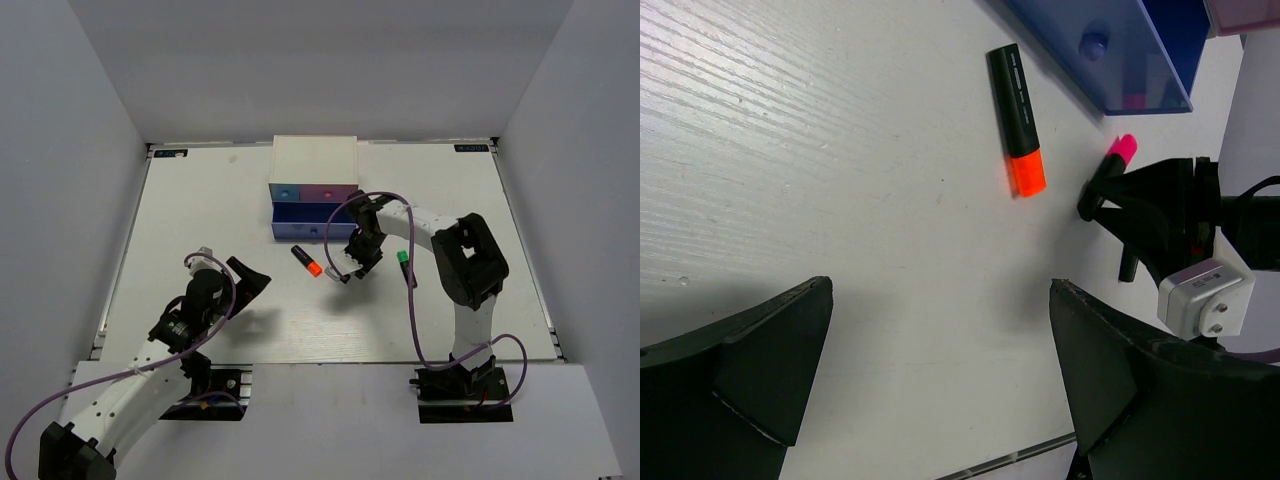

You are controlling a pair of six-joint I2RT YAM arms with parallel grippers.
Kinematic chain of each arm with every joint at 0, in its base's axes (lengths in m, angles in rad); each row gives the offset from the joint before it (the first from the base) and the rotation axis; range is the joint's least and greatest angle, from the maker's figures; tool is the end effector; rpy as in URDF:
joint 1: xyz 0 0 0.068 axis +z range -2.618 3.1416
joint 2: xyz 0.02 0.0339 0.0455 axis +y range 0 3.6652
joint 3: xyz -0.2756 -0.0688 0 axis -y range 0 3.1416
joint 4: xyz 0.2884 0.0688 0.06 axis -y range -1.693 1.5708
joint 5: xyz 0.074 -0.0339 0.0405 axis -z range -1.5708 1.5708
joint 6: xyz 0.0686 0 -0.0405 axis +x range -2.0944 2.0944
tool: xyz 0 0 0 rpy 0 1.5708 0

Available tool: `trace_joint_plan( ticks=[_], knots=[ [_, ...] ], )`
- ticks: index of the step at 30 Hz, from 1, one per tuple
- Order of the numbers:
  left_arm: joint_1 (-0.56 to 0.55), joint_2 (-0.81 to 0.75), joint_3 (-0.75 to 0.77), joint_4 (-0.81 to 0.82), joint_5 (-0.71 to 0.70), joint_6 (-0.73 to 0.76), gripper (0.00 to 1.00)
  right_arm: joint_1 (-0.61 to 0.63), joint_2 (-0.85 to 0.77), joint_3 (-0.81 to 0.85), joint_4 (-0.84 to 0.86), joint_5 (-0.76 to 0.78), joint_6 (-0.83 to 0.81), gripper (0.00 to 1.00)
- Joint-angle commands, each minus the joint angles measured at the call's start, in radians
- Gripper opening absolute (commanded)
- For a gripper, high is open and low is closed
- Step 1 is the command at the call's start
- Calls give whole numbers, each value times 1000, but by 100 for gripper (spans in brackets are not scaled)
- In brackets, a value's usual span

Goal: Sort the stationery into containers
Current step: Pick up the pen from the center of the board.

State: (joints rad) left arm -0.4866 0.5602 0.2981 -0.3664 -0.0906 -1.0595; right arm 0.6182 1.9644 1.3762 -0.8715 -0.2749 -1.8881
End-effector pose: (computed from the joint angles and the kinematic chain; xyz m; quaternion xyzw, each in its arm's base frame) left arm 0.1759 -0.0860 0.1595 -0.2712 0.8481 -0.2878 0.3527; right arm 0.3269 0.2554 0.1188 -0.9419 0.3017 0.0775 0.1254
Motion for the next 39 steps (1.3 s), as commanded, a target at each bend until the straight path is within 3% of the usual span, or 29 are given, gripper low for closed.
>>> trace_joint_plan(
  ticks=[1,5,9,13,16,27,34,39],
  knots=[
    [3,-17,4,3,9,12,100,9,-24,-34,-84,5,20,42],
    [3,-17,4,-6,9,12,100,6,-18,-29,-49,71,59,46],
    [3,-17,13,-6,9,21,100,6,36,46,-129,100,86,72],
    [3,-17,13,3,9,21,100,6,31,21,-112,95,86,72],
    [3,-17,13,3,9,21,100,8,31,6,-96,86,109,64],
    [3,39,22,66,70,21,100,3,-50,43,-138,27,190,10],
    [3,159,22,213,138,-2,97,8,-168,225,-92,-179,497,1],
    [-6,262,42,270,172,-2,95,11,-168,352,-9,-208,677,1]
  ],
)
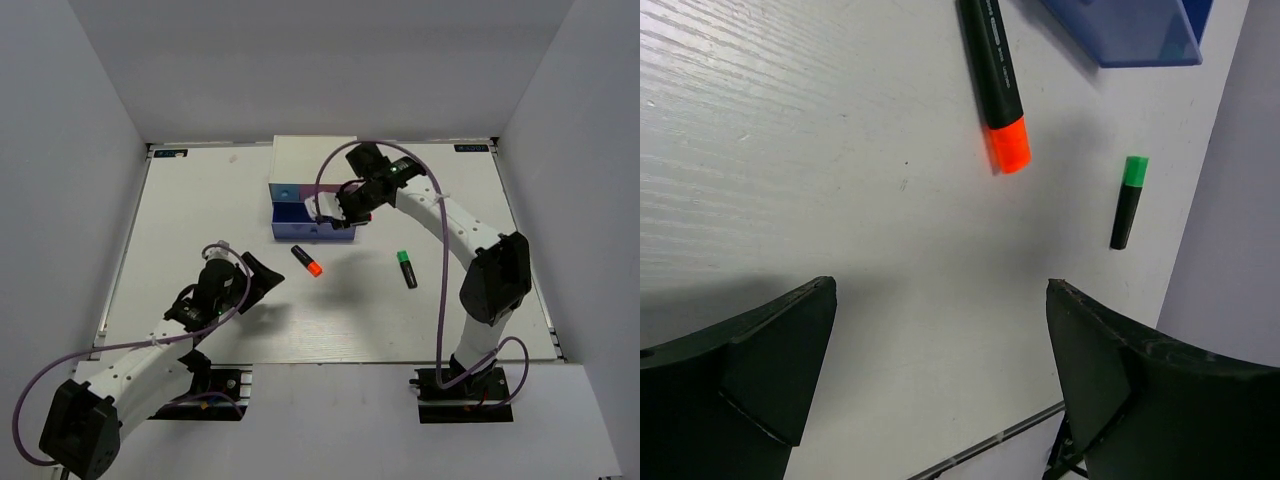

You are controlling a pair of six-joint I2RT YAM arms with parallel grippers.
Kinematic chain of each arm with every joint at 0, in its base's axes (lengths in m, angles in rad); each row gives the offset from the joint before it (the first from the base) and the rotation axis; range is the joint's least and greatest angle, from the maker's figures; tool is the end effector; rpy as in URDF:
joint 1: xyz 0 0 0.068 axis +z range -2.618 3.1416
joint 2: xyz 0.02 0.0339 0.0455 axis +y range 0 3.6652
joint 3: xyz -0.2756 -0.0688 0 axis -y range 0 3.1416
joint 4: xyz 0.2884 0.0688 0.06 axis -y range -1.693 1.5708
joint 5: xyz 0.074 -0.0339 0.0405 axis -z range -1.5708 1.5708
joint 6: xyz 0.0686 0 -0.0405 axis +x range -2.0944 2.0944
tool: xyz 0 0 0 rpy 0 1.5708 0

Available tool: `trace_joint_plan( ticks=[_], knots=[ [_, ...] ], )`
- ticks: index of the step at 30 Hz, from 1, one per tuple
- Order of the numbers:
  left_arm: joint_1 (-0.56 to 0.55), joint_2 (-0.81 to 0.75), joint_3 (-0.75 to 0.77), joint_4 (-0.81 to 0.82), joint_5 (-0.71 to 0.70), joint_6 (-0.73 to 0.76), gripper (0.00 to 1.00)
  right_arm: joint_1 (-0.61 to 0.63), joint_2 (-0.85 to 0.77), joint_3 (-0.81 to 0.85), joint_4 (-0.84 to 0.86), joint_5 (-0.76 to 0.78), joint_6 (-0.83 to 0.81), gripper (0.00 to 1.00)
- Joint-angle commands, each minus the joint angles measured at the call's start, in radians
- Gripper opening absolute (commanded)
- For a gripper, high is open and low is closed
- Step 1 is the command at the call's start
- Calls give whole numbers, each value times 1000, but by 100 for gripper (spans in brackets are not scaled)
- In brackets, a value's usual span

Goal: Sort the stationery into containers
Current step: Pick up the pen from the center of the board, then place the pen in the drawer.

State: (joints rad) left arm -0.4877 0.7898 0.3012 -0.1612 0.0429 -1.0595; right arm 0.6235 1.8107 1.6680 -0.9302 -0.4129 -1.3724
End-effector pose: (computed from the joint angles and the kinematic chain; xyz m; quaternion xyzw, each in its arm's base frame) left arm 0.1950 -0.1068 0.1406 -0.2434 0.8620 -0.3242 0.3044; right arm 0.3451 0.2821 0.2794 -0.8245 0.4717 0.0967 0.2971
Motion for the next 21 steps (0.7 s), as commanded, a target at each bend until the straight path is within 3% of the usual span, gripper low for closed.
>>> trace_joint_plan(
  ticks=[1,12,17,21],
  knots=[
    [-5,41,39,78,47,-2,95,10,10,93,53,-78,198,1],
    [-5,100,70,120,48,-34,95,36,151,214,266,-30,427,2],
    [-14,155,114,111,28,-43,95,45,194,211,321,17,426,10],
    [-14,195,125,111,28,-54,95,44,217,194,346,75,400,23]
  ],
)
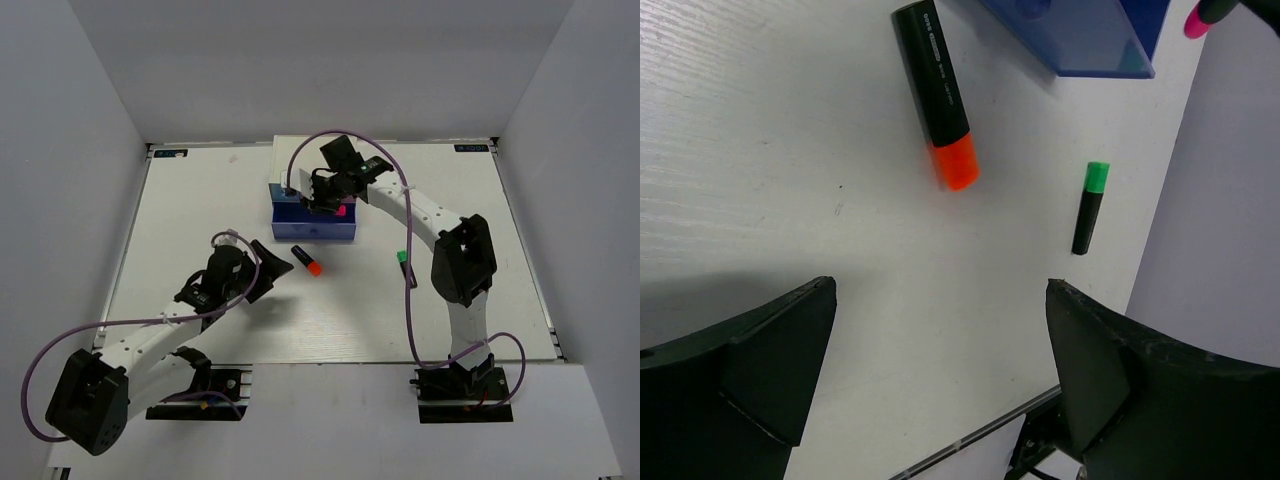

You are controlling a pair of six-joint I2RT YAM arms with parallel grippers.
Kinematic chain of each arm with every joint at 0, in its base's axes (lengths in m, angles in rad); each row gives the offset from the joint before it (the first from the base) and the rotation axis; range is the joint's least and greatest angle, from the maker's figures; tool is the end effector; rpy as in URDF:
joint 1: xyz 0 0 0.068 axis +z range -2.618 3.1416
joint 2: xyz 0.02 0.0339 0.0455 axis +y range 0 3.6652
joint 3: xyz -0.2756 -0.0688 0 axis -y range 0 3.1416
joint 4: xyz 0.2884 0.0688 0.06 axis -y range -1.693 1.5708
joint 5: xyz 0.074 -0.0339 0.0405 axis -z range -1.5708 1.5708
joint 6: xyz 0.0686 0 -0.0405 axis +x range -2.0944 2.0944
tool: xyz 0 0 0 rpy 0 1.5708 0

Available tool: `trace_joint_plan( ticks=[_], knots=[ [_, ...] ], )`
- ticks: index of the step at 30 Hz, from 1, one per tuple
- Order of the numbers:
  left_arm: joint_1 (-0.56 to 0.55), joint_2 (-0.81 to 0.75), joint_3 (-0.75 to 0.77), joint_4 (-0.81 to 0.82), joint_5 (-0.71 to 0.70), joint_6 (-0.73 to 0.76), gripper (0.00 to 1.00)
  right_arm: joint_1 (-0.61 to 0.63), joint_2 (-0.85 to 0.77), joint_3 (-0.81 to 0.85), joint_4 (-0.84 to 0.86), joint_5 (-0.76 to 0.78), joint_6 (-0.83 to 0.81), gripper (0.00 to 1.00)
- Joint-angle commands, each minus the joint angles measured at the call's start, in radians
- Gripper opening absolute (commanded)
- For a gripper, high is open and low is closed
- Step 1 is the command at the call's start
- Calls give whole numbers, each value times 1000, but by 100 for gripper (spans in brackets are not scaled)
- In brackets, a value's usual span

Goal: Sort the stationery into containers
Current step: Place the pen in the drawer.

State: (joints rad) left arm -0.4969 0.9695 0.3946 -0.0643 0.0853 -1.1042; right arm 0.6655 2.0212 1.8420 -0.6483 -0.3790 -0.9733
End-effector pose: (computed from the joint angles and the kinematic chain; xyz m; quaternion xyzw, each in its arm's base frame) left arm 0.2196 -0.1257 0.1494 -0.2486 0.8575 -0.3486 0.2851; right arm 0.3994 0.3458 0.2678 -0.7154 0.5747 0.1188 0.3793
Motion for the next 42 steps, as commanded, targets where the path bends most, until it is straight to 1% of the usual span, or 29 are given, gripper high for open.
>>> trace_joint_plan(
  ticks=[1,2,6,13,18,22,29,34,37,38,39,40,41,42],
  knots=[
    [-5,15,42,14,-15,-9,95,0,10,19,70,48,-5,25],
    [-5,29,43,23,-15,-19,95,2,11,16,76,57,-14,29],
    [-5,72,66,23,-15,-19,91,-1,7,2,79,63,-21,36],
    [-5,136,108,23,4,-28,86,2,-15,-7,79,52,-13,39],
    [-5,202,139,23,25,-28,85,2,-33,-38,79,45,-11,40],
    [-5,227,150,23,34,-28,85,-1,-49,-56,79,37,-10,43],
    [-14,273,205,-9,34,-28,85,-1,-78,-82,84,37,10,44],
    [-25,323,271,-72,16,-19,84,-6,-177,-119,107,32,64,46],
    [-34,350,282,-85,16,-19,79,-12,-275,-196,156,81,113,52],
    [-34,359,282,-85,16,-19,78,-12,-288,-229,205,100,152,52],
    [-45,359,282,-85,16,-19,78,-14,-324,-257,214,121,172,54],
    [-45,368,291,-85,16,-19,76,-17,-338,-269,214,121,173,54],
    [-45,368,291,-95,5,-19,74,-20,-354,-298,217,121,176,52],
    [-54,380,291,-95,-4,-19,73,-20,-364,-334,234,123,188,46]
  ],
)
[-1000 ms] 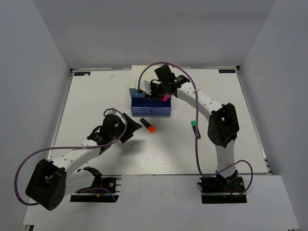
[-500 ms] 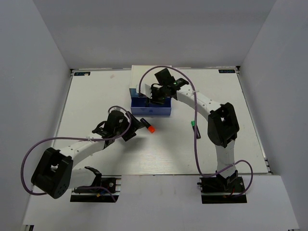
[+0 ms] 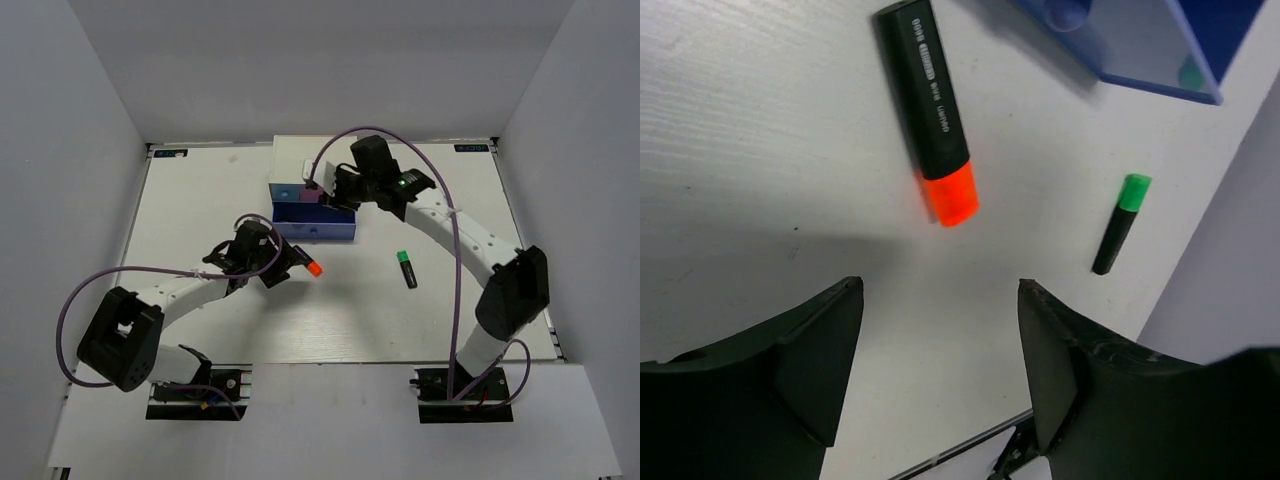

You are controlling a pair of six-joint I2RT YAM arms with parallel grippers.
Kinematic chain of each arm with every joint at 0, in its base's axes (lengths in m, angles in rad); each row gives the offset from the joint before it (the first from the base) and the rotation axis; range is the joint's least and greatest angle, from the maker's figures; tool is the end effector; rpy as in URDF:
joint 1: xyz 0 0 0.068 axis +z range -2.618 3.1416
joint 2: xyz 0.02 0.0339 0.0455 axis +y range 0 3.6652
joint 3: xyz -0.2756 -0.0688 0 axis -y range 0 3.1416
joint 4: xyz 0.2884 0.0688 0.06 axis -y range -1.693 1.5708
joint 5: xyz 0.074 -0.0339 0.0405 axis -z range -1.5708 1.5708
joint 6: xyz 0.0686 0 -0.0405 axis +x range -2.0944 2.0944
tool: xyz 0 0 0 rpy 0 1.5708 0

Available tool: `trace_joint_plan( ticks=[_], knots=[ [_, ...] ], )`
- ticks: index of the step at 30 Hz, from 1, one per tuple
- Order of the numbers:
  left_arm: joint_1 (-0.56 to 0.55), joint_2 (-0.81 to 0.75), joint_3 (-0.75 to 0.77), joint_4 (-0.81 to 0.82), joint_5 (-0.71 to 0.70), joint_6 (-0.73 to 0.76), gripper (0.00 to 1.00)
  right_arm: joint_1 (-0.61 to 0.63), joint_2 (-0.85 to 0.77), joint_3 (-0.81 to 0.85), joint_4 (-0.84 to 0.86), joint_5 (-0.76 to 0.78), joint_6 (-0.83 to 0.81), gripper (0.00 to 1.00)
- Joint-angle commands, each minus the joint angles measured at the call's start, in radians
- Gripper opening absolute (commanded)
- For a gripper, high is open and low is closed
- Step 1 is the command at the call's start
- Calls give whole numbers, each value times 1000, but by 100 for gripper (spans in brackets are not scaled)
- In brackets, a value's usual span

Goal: Sort the stationery into containers
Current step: Place the pen in the drawer, then pick up the pen from the center of the board.

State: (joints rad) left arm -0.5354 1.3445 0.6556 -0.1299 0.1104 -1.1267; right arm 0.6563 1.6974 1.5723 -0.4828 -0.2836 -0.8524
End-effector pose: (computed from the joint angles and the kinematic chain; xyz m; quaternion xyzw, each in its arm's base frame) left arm 0.2680 -0.1677 0.1412 -0.2512 0.8943 -0.3054 0.2092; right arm 0.3553 0.2979 0.3306 -0.6486 0.5946 0.0798 0.4685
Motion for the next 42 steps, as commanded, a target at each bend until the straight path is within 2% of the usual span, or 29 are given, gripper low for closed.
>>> trace_joint_plan(
  ticks=[1,3,6,7,10,17,21,24,32,35,42],
  knots=[
    [-24,5,41,-30,-38,4,73,-21,-92,-84,76,32,93,41],
    [-34,31,53,-59,-64,4,73,-29,-148,-161,133,72,178,28],
    [-46,67,107,-105,-87,4,68,-40,-226,-264,230,174,295,22],
    [-55,94,134,-118,-101,4,68,-46,-241,-280,234,194,318,16],
    [-73,136,191,-169,-127,4,63,-72,-297,-343,227,189,343,10],
    [-126,252,338,-356,-230,-36,52,-129,-436,-478,259,150,400,8],
    [-146,286,381,-428,-262,-82,52,-161,-499,-546,297,141,412,8],
    [-169,335,432,-458,-285,-93,58,-176,-530,-581,317,116,421,10],
    [-198,413,527,-540,-356,-130,66,-213,-611,-673,351,100,437,11],
    [-209,438,549,-540,-365,-142,67,-222,-637,-709,358,92,440,11],
    [-218,533,637,-655,-385,-177,70,-247,-673,-738,365,74,458,11]
  ],
)
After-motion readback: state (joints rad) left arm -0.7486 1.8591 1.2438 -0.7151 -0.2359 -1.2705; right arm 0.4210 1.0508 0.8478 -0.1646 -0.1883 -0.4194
